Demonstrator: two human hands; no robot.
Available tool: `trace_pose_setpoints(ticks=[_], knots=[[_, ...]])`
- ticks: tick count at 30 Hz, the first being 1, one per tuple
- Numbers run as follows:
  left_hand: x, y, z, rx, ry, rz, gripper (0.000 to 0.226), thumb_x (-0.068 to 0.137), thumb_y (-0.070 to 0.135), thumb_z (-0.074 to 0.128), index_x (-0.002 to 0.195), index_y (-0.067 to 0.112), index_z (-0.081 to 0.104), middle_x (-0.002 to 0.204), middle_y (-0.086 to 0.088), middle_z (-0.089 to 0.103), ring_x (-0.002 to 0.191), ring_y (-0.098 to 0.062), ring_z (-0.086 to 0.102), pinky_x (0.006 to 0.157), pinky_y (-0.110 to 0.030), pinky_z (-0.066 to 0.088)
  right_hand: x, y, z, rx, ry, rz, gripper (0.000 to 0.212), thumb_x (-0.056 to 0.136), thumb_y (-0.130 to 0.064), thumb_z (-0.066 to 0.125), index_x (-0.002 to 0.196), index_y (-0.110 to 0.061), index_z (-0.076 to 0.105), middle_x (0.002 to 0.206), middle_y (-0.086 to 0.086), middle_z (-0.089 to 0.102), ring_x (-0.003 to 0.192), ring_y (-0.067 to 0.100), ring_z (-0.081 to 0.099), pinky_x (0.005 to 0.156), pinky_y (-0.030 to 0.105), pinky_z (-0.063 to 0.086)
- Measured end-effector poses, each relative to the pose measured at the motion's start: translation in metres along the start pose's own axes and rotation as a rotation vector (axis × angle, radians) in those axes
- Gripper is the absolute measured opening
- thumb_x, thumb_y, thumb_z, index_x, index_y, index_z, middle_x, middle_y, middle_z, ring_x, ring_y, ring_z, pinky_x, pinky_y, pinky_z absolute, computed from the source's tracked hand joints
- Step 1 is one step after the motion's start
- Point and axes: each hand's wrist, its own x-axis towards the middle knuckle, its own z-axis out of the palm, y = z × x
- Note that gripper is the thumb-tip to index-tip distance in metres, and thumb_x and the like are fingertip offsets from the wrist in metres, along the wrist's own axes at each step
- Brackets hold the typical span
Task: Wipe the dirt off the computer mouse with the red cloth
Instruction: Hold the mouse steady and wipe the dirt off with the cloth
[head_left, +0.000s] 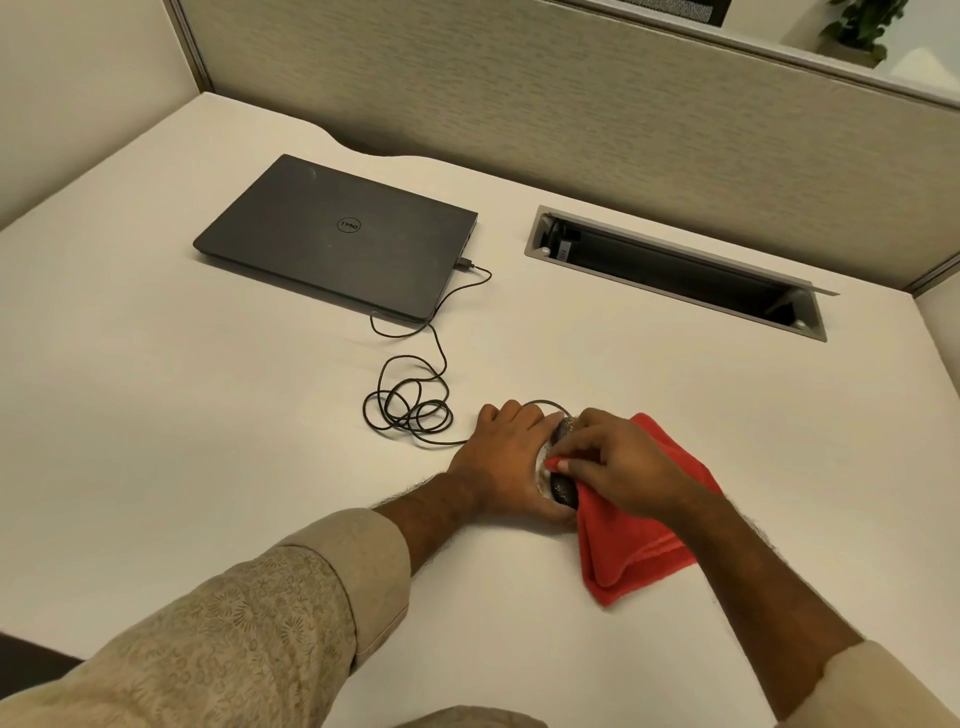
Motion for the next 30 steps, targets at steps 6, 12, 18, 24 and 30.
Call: trace_pose_setpoints(ticks=[6,12,18,24,30], knots=[[0.0,-0.001,0.0,-0.003,-0.008,0.014,0.097,0.049,0.092,0.055,0.126,0.033,0.047,0.1,0.015,0.046,0.093,-0.013,0.04,0.084,-0.036,0.033,0.004,0.004,0.002,-0.003,0.233,0.058,0.015,0.088,-0.024,0.067,0.098,-0.03,0.076,0.084,-0.008,0.055,0.077,0.007,0.057,0.07,0.026,0.046],[0.0,-0.001,-0.001,0.011,-0.024,0.017,0.098,0.049,0.094,0.053,0.123,0.03,0.047,0.104,0.012,0.049,0.095,-0.015,0.042,0.086,-0.038,0.035,-0.001,0.009,0.005,0.082,0.15,0.097,0.014,0.087,-0.025,0.069,0.096,-0.032,0.076,0.086,-0.009,0.056,0.082,0.004,0.057,0.073,0.021,0.043],[-0.001,-0.001,0.0,0.01,-0.037,0.015,0.107,0.049,0.096,0.053,0.131,0.028,0.045,0.109,0.012,0.049,0.1,-0.015,0.042,0.089,-0.037,0.033,-0.01,0.009,0.007,0.158,0.162,0.065,0.016,0.084,-0.019,0.072,0.094,-0.031,0.077,0.085,-0.009,0.057,0.083,0.0,0.056,0.07,0.007,0.038],[-0.001,-0.004,-0.001,0.026,-0.045,0.022,0.114,0.049,0.095,0.057,0.137,0.024,0.043,0.113,0.01,0.051,0.101,-0.015,0.041,0.089,-0.036,0.031,-0.015,0.021,0.005,0.155,0.318,0.131,0.016,0.086,-0.021,0.07,0.098,-0.03,0.076,0.084,-0.007,0.057,0.081,0.002,0.057,0.07,0.013,0.039],[0.0,-0.005,0.0,0.033,-0.06,0.016,0.115,0.049,0.094,0.057,0.138,0.023,0.043,0.115,0.009,0.05,0.104,-0.015,0.04,0.092,-0.036,0.031,-0.027,0.018,0.018,0.156,0.337,0.091,0.022,0.088,-0.011,0.066,0.103,-0.025,0.075,0.087,-0.01,0.058,0.085,-0.001,0.056,0.071,0.005,0.038]])
